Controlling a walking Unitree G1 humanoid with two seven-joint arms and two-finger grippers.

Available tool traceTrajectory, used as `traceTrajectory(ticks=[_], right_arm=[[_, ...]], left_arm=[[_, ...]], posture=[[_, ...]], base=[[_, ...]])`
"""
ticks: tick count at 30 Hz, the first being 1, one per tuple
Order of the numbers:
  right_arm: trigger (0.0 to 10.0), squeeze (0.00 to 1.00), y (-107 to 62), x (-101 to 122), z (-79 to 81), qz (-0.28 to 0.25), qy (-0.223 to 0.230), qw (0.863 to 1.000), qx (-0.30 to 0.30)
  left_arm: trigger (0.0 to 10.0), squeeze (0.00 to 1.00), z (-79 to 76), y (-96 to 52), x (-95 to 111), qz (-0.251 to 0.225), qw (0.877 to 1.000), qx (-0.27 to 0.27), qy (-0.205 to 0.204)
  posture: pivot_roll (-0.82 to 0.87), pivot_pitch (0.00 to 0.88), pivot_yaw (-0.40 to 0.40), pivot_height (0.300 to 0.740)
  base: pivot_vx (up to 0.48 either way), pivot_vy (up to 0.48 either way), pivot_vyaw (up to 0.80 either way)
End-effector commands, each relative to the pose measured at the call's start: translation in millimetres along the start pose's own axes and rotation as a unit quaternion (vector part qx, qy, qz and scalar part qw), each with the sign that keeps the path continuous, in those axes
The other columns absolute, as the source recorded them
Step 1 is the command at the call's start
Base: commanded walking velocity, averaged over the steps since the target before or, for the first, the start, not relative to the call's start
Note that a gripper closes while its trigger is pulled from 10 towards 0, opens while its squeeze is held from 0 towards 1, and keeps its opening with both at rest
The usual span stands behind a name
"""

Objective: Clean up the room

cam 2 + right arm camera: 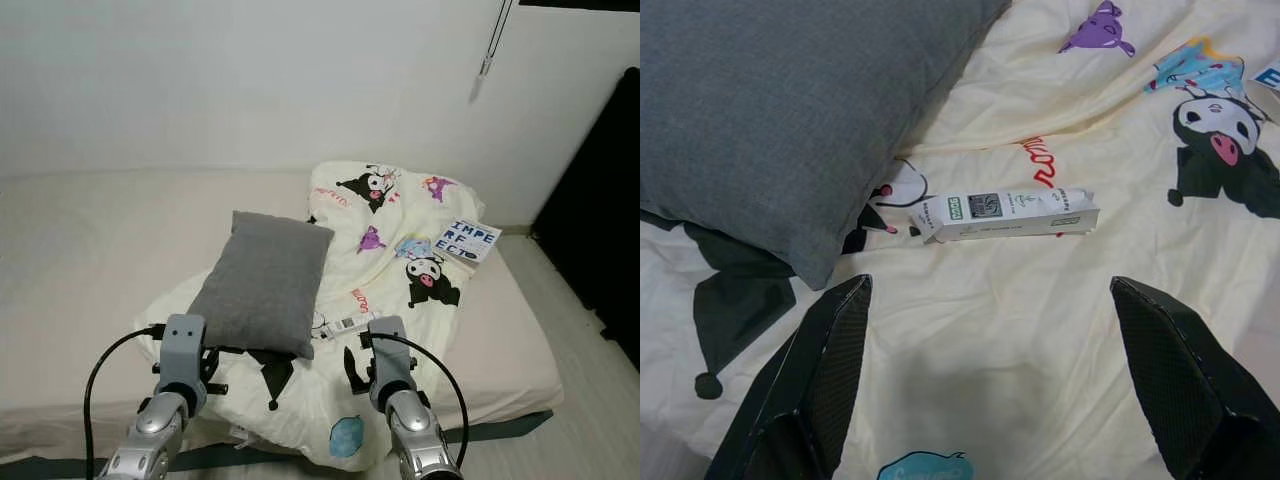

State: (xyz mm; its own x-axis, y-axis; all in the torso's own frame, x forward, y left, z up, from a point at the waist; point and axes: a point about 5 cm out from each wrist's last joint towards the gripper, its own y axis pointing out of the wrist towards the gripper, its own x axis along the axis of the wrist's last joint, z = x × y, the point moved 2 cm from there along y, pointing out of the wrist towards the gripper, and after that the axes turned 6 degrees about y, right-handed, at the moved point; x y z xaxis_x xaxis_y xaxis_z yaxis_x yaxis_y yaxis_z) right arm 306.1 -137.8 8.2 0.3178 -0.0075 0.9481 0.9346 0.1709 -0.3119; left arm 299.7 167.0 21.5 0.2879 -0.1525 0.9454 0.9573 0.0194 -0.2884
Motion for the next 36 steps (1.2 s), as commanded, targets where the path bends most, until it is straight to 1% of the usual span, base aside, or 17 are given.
traceTrajectory(ticks=[1,4,7,11,12,13,14,15,16,17,18,20,22,26,30,33,36], right_arm=[[10.0,0.00,-1.8,-4.2,-3.9,0.007,0.006,1.000,-0.008],[10.0,0.00,-1.7,-4.4,-4.1,0.008,0.005,1.000,-0.009],[10.0,0.00,-1.7,-3.8,-4.7,0.005,0.003,1.000,-0.013],[10.0,0.00,-2.2,0.3,-8.3,-0.012,-0.003,1.000,-0.026],[10.0,0.00,-3.3,4.4,-14.1,-0.028,-0.011,0.998,-0.047],[10.0,0.00,-3.3,4.4,-14.1,-0.028,-0.011,0.998,-0.047],[10.0,0.00,-4.4,7.2,-20.7,-0.037,-0.023,0.996,-0.072],[10.0,0.00,-4.4,7.2,-20.7,-0.037,-0.023,0.996,-0.072],[10.0,0.00,-5.3,8.9,-25.0,-0.043,-0.031,0.995,-0.088],[10.0,0.00,-7.4,10.3,-34.5,-0.048,-0.031,0.991,-0.120],[10.0,0.00,-9.3,9.5,-42.3,-0.047,-0.022,0.988,-0.142],[10.0,0.00,-9.3,9.5,-42.3,-0.047,-0.022,0.988,-0.142],[10.0,0.00,-11.5,5.7,-49.1,-0.038,-0.007,0.987,-0.157],[10.0,0.00,-11.7,3.8,-49.1,-0.033,-0.005,0.988,-0.153],[10.0,0.00,-9.8,1.4,-43.0,-0.024,-0.002,0.991,-0.129],[10.0,0.00,-7.0,1.0,-34.7,-0.022,0.003,0.994,-0.110],[10.0,0.00,-5.9,0.9,-31.3,-0.022,0.005,0.994,-0.105]], left_arm=[[10.0,0.00,-1.0,-1.6,-7.6,0.014,1.000,0.000,0.007],[10.0,0.00,-0.3,-2.1,-9.9,0.017,1.000,0.001,0.016],[10.0,0.00,0.2,-2.4,-10.4,0.017,1.000,0.004,0.016],[10.0,0.00,4.6,-2.6,-12.0,0.016,1.000,0.023,0.012],[10.0,0.00,9.0,-3.5,-13.9,0.017,0.999,0.042,0.012],[10.0,0.00,9.0,-3.5,-13.9,0.017,0.999,0.042,0.012],[10.0,0.00,11.5,-4.1,-14.8,0.017,0.998,0.053,0.010],[10.0,0.00,11.5,-4.1,-14.8,0.017,0.998,0.053,0.010],[10.0,0.00,12.9,-4.4,-15.3,0.017,0.998,0.059,0.009],[10.0,0.00,16.9,-5.1,-17.7,0.021,0.997,0.073,0.007],[10.0,0.00,21.0,-6.0,-21.4,0.031,0.996,0.086,0.006],[10.0,0.00,21.0,-6.0,-21.4,0.031,0.996,0.086,0.006],[10.0,0.00,26.4,-7.4,-26.9,0.045,0.994,0.102,0.000],[10.0,0.00,27.4,-7.8,-27.7,0.046,0.993,0.105,-0.005],[10.0,0.00,26.9,-8.0,-27.3,0.042,0.994,0.101,-0.008],[10.0,0.00,20.6,-7.2,-25.8,0.038,0.996,0.082,0.001],[10.0,0.00,16.0,-6.5,-25.1,0.036,0.997,0.070,0.010]], posture=[[0.03,0.098,-0.041,0.740],[0.03,0.098,-0.040,0.740],[0.03,0.096,-0.039,0.740],[0.03,0.099,-0.047,0.740],[0.03,0.099,-0.047,0.740],[0.03,0.099,-0.047,0.740],[0.03,0.098,-0.049,0.740],[0.03,0.098,-0.049,0.740],[0.03,0.098,-0.049,0.740],[0.03,0.095,-0.055,0.740],[0.03,0.093,-0.058,0.740],[0.03,0.093,-0.058,0.740],[0.03,0.090,-0.060,0.740],[0.03,0.091,-0.061,0.740],[0.03,0.091,-0.061,0.740],[0.03,0.094,-0.056,0.740],[0.03,0.096,-0.054,0.740]], base=[[0.000,0.000,0.00],[0.000,0.000,0.00],[0.000,0.000,0.00],[0.000,0.000,0.00],[0.000,0.000,0.00],[0.000,0.000,0.00],[0.000,0.000,0.00],[0.000,0.000,0.00],[0.000,0.000,0.00],[0.000,0.000,0.00],[0.000,0.000,0.00],[0.000,0.000,0.00],[0.000,0.000,0.00],[0.000,0.000,0.00],[0.000,0.000,0.00],[0.000,0.000,0.00],[0.000,0.000,0.00]])
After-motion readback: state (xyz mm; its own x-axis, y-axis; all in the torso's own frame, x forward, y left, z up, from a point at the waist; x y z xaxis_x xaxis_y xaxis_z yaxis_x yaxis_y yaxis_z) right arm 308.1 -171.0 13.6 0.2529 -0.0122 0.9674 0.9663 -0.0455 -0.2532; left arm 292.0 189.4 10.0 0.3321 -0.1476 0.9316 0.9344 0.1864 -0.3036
